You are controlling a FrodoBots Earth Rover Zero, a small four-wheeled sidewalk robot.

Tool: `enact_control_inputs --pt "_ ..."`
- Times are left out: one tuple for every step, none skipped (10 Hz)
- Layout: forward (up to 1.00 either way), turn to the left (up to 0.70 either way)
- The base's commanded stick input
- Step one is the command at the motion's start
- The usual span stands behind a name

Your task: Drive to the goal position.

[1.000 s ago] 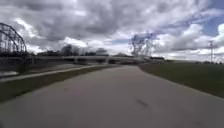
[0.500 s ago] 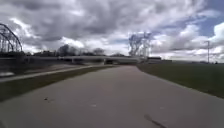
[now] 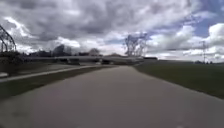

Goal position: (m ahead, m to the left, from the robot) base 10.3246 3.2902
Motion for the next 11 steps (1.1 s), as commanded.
enact_control_inputs --pt "1.00 -0.13" --pt "1.00 -0.13" --pt "1.00 -0.12" --pt "1.00 -0.04" --pt "1.00 0.00" --pt "1.00 0.00" --pt "1.00 0.00" --pt "1.00 0.00" --pt "1.00 0.00" --pt "1.00 0.00" --pt "1.00 0.00"
